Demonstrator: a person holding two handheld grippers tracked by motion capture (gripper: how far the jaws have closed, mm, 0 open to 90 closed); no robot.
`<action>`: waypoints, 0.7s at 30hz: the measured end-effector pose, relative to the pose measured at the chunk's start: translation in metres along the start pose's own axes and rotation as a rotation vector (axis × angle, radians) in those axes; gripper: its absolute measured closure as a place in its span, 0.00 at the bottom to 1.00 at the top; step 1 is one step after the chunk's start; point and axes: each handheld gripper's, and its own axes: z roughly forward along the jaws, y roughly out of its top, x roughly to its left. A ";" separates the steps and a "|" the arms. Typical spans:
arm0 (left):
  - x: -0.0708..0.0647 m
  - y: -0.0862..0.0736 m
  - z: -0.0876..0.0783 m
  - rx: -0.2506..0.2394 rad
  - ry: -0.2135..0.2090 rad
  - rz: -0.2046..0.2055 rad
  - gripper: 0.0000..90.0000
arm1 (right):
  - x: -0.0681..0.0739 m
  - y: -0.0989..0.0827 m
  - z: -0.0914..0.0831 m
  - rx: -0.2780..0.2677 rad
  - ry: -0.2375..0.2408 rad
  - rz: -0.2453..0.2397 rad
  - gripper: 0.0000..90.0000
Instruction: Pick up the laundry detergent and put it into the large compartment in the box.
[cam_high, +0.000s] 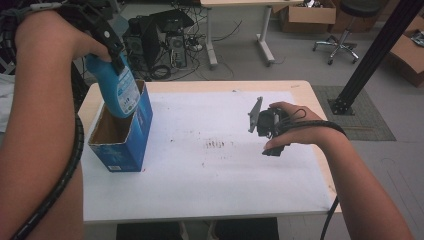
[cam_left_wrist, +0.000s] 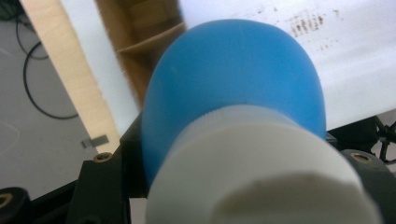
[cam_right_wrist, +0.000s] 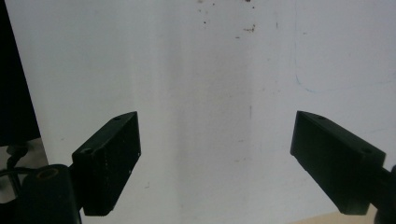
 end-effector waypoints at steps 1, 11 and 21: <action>0.006 -0.002 0.000 0.002 0.004 -0.023 0.43 | 0.002 0.001 0.000 0.003 0.001 -0.006 0.18; 0.023 -0.007 -0.001 0.005 0.032 -0.104 0.43 | 0.000 0.002 0.002 0.005 0.001 -0.004 0.18; 0.030 -0.010 0.012 0.017 0.031 -0.148 0.43 | -0.001 0.003 0.002 0.004 0.001 -0.008 0.18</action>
